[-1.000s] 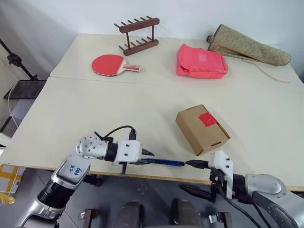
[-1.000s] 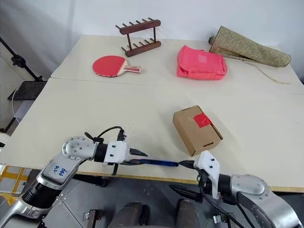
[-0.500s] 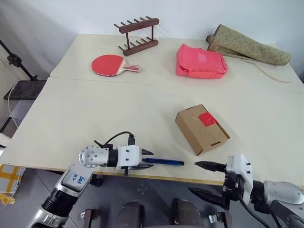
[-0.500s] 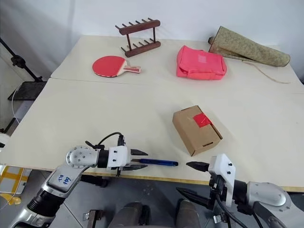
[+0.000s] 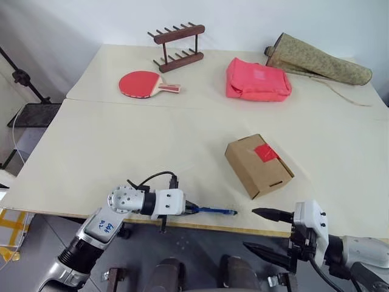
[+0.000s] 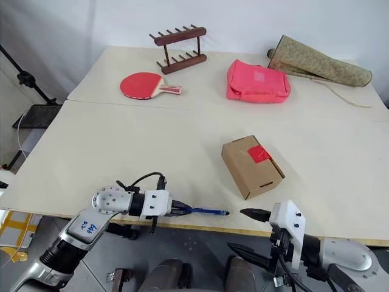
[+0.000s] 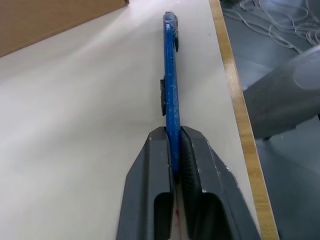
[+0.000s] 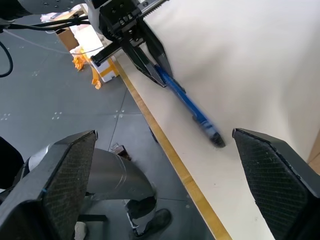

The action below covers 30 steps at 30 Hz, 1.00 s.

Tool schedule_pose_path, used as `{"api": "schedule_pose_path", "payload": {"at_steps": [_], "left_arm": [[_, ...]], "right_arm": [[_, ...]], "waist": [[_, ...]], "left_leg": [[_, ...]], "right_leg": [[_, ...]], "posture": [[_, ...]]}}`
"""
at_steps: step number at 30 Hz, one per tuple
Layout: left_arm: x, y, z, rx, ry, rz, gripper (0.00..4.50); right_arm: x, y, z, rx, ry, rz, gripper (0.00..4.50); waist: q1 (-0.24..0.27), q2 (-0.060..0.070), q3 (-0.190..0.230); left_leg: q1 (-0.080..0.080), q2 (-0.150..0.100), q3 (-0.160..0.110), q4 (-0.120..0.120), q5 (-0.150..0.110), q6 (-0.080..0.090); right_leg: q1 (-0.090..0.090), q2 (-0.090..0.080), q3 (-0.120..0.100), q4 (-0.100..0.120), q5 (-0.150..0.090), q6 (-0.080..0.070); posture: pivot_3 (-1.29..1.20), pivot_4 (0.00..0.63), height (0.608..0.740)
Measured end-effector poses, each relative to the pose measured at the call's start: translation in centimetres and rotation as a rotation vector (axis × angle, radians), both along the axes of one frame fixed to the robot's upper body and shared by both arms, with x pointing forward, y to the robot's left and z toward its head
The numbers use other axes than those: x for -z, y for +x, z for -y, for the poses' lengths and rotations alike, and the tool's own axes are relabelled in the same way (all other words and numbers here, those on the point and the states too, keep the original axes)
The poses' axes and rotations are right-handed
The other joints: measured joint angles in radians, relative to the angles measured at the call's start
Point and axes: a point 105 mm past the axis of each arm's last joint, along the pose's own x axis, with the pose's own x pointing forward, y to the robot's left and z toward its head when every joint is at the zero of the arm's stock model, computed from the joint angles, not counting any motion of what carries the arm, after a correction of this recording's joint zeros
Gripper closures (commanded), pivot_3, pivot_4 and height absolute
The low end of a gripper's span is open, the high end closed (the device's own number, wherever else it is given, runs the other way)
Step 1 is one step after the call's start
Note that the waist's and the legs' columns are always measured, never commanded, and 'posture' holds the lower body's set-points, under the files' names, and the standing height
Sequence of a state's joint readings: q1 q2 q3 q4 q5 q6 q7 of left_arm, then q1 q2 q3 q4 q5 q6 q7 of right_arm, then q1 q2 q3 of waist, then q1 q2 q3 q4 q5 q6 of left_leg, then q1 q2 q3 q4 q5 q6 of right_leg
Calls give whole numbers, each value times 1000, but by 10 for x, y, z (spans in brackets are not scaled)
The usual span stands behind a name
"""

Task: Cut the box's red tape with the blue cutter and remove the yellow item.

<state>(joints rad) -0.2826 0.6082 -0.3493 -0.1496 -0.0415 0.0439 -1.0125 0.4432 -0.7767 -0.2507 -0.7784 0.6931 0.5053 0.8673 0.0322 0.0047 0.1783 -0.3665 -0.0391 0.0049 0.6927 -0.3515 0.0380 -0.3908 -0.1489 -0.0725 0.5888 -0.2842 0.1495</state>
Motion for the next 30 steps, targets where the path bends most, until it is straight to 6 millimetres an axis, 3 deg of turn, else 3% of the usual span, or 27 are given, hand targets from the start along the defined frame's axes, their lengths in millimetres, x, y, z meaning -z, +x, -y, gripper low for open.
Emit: {"api": "schedule_pose_path", "payload": {"at_steps": [8, 14, 27, 30], "left_arm": [[-2, 8, 10, -15, -44, 29, 4457], [-4, 6, 3, 13, -26, 59, 4457], [-8, 7, 0, -7, -48, 12, 646], [-7, 7, -1, -25, -56, -17, 646]], "right_arm": [[-8, 5, -4, -4, 35, 19, 0], [-12, 9, -5, -4, 53, 20, 0], [-12, 9, -5, -8, 45, 20, 0], [-12, 9, -5, -8, 45, 20, 0]], "waist": [[14, 2, -1], [15, 2, -1], [15, 2, -1], [16, 2, -1]], "left_leg": [[0, 0, 0, 0, 1, 0], [-2, 1, 0, -1, 1, -2], [-2, 1, 0, -1, -1, 0], [-3, 1, 0, -1, -1, 0]], "right_leg": [[0, 0, 8, 0, 1, -2], [-2, 0, 8, 0, 1, -2], [-2, 1, 3, -2, 1, -2], [-2, 1, 0, -2, 1, -2]], "posture": [[0, 150, 740], [0, 150, 740], [0, 150, 740], [0, 150, 740]]}}
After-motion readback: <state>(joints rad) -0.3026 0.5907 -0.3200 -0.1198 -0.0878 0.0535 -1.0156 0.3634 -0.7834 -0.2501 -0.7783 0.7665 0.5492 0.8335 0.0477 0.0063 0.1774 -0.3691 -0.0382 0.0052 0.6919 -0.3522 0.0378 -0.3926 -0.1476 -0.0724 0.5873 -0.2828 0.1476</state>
